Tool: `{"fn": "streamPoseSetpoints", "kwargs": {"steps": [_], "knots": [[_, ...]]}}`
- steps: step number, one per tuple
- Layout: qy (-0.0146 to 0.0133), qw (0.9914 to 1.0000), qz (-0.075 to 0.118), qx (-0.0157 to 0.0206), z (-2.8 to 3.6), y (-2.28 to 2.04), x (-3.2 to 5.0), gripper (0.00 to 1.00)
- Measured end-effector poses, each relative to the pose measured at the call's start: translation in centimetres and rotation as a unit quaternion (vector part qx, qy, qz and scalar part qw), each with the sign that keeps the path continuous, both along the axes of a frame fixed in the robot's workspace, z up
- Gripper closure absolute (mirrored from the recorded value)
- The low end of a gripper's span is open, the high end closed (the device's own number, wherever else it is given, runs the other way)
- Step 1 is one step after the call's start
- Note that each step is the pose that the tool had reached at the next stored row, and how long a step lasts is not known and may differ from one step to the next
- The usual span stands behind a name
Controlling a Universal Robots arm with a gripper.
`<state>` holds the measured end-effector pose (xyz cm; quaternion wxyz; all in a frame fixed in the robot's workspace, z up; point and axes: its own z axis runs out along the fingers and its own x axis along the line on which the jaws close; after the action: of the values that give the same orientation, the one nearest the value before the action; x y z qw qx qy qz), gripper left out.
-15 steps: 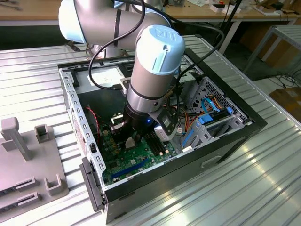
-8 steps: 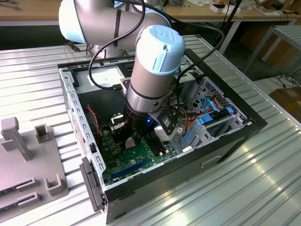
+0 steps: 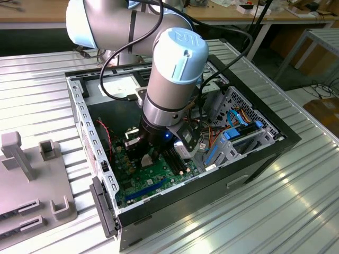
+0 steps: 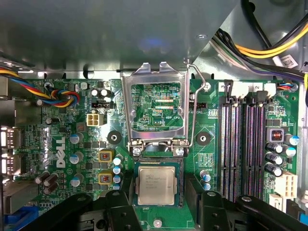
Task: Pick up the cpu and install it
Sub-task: 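Pick up the cpu and move it towards the insertion slot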
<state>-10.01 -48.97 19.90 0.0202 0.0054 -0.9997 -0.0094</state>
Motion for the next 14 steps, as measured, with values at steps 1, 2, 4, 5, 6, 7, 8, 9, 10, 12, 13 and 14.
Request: {"fn": "streamPoseSetpoints", "kwargs": {"steps": [1,2,4,5,6,7,8,9,10,12,13,14], "knots": [[0.0000,1.00000,0.000,-0.0001,0.01,0.00,-0.01,0.45],[0.0000,1.00000,0.000,0.0000,0.01,0.00,-0.04,0.45],[0.0001,1.00000,0.000,-0.0001,0.01,0.00,-0.09,0.45],[0.0000,1.00000,0.000,0.0000,0.00,0.00,-0.13,0.45],[0.0000,1.00000,0.000,0.0000,0.00,0.00,-0.15,0.45],[0.0001,1.00000,0.000,0.0000,0.00,0.00,-0.16,0.45],[0.0000,1.00000,0.000,0.0000,0.00,0.00,-0.19,0.45],[0.0000,1.00000,0.000,0.0000,0.00,0.00,-0.20,0.45],[0.0000,1.00000,0.000,0.0000,0.00,0.00,-0.20,0.45],[0.0000,1.00000,0.000,0.0000,0.00,0.00,-0.21,0.45],[0.0001,1.00000,0.000,0.0000,0.00,0.00,-0.21,0.45],[0.0003,1.00000,0.000,0.0001,0.00,0.00,-0.21,0.45]]}}
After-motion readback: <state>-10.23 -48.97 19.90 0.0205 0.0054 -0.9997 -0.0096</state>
